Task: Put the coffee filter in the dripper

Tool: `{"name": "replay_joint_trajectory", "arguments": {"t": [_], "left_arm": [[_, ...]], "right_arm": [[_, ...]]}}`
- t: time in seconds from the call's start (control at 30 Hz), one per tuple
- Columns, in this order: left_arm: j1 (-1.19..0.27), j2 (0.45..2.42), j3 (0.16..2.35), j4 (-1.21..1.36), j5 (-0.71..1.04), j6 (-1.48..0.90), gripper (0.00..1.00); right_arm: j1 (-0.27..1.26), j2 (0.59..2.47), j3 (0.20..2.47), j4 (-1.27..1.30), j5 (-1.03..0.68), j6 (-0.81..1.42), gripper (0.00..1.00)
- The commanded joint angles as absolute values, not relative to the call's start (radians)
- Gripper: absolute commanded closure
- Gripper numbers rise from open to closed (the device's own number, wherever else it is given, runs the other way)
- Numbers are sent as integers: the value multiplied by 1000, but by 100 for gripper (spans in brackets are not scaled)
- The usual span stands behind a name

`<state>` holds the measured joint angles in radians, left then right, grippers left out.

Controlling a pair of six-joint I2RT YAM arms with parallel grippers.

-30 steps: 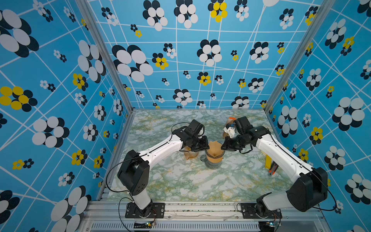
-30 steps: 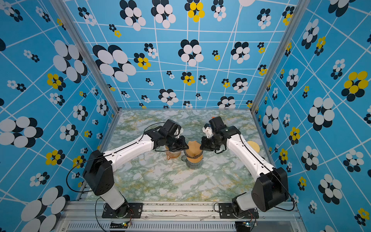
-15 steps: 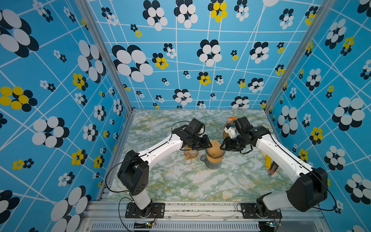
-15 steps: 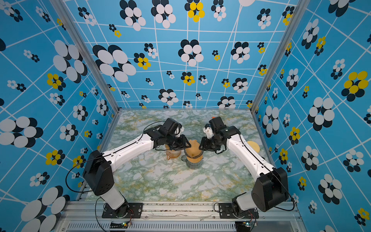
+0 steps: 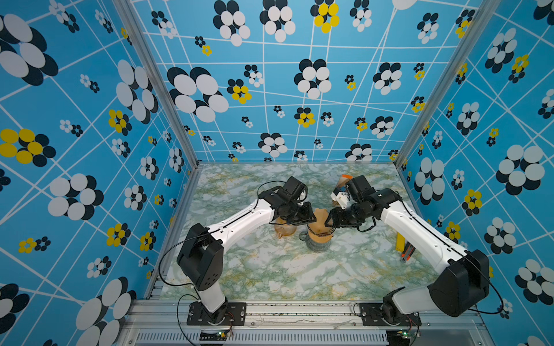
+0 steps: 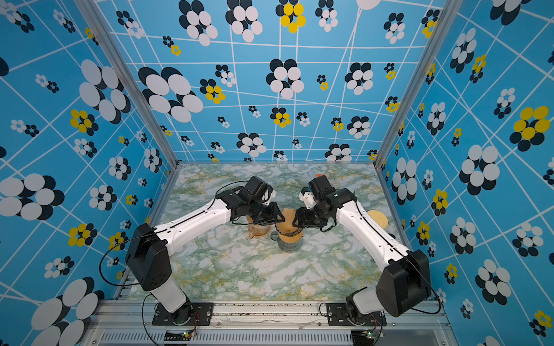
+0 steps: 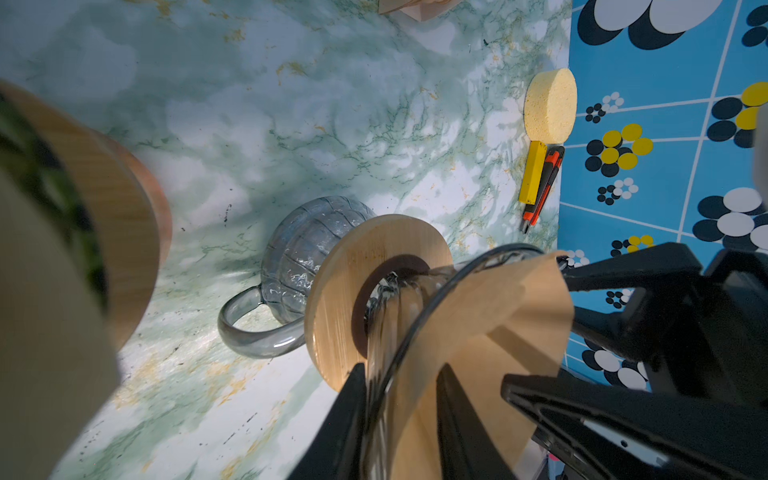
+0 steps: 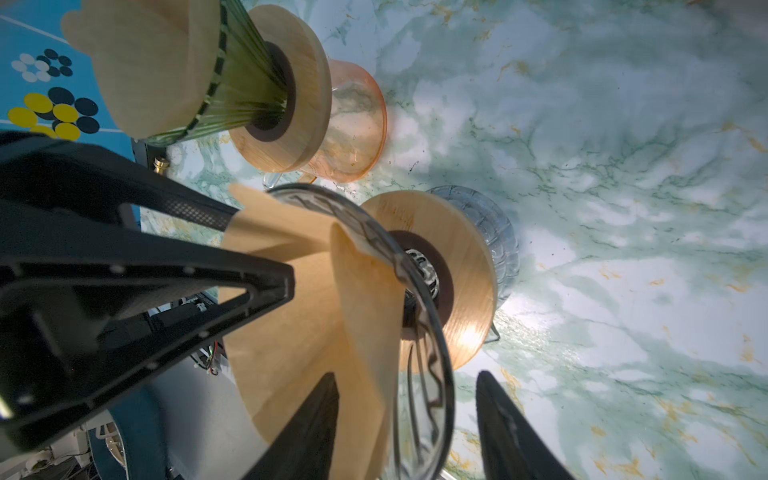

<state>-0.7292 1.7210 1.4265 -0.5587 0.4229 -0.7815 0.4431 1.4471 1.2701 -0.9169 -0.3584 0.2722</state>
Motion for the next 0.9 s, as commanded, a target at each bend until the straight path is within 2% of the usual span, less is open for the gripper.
{"name": "replay_joint_trajectory", "arguments": {"t": [0.0, 0.33, 0.87], "left_arm": [[-740, 1744, 1469, -601, 413, -749, 69], [-741, 1760, 1482, -621, 397, -738, 71], [-742, 1761, 1482, -624, 383, -732, 70]], "right_arm": [[454, 1467, 1309, -959, -293, 265, 44], [458, 1481, 1312, -991, -196, 262, 43], [483, 1501, 1360, -977, -244, 278, 34]]}}
